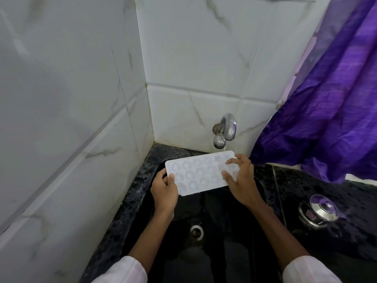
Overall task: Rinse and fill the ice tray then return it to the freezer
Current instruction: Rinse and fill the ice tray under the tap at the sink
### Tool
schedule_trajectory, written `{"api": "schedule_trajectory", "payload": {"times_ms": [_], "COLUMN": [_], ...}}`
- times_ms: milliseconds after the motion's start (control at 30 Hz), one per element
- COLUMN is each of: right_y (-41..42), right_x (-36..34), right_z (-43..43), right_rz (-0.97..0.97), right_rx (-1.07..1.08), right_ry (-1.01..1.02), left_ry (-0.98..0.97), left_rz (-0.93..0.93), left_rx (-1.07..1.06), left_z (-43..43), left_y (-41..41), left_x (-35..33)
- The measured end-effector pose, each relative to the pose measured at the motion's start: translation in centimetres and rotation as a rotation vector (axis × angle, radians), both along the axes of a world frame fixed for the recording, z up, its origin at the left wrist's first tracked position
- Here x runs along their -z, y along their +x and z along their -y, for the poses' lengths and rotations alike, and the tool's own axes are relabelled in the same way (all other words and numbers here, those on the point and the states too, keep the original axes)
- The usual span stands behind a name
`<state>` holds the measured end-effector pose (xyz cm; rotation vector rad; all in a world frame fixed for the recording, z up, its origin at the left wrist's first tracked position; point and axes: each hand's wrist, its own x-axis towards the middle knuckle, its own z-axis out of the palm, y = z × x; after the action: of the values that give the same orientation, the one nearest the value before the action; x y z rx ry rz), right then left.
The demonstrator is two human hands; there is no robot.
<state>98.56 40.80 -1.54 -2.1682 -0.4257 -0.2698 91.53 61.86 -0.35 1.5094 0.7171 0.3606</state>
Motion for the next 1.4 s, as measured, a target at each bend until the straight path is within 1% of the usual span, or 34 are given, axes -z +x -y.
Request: {"api": "schedule_trajectory", "payload": {"times_ms": [133, 300, 433, 567, 633, 767, 900, 1067, 1267, 1400], "right_y": [-0.5, 0.1, 0.4, 0.7, 0.7, 0.6, 0.7, 0.7, 0.4, 0.3], "right_x": [-0.3, 0.0, -0.1, -0.7, -0.8, -1.0, -1.0, -1.1, -1.4, -1.4], "right_z": [0.1, 0.7, 0.7, 0.6, 0.6, 0.2, 0.3, 0.3, 0.3, 0.5], "right_rz": [-0.041, -0.055, -0.092, -0.187, -0.199, -0.146, -0.164, -0.076, -0.182, -0.197], "right_rx": [-0.05, -0.086, -0.109, -0.136, -0.157, -0.119, -0.146, -0.145, -0.152, -0.179], "right_ry": [-0.046, -0.217, -0.305, -0.399, -0.411, -0.438, -0.368, -0.372, -0.427, -0.39], "left_ry": [-0.041, -0.049, -0.057, -0.033, -0.037, -0.065, -0.078, -0.118, -0.113, -0.104], "left_rz": [0.024, 0.042, 0.038, 0.052, 0.06, 0.056, 0.053, 0.09, 0.096, 0.095], "left_rx": [-0.019, -0.025, -0.026, -0.007, 0.001, -0.013, -0.017, -0.002, 0.019, 0.018], "left_z": [-0.2, -0.2, 0.0, 0.1, 0.1, -0.2, -0.2, -0.2, -0.1, 0.0], "left_y": [0.5, 0.8, 0.8, 0.4, 0.2, 0.4, 0.5, 0.4, 0.4, 0.3], "left_x": [-0.4, -0.6, -0.6, -0.7, -0.7, -0.6, -0.6, -0.8, -1.0, -0.9]}}
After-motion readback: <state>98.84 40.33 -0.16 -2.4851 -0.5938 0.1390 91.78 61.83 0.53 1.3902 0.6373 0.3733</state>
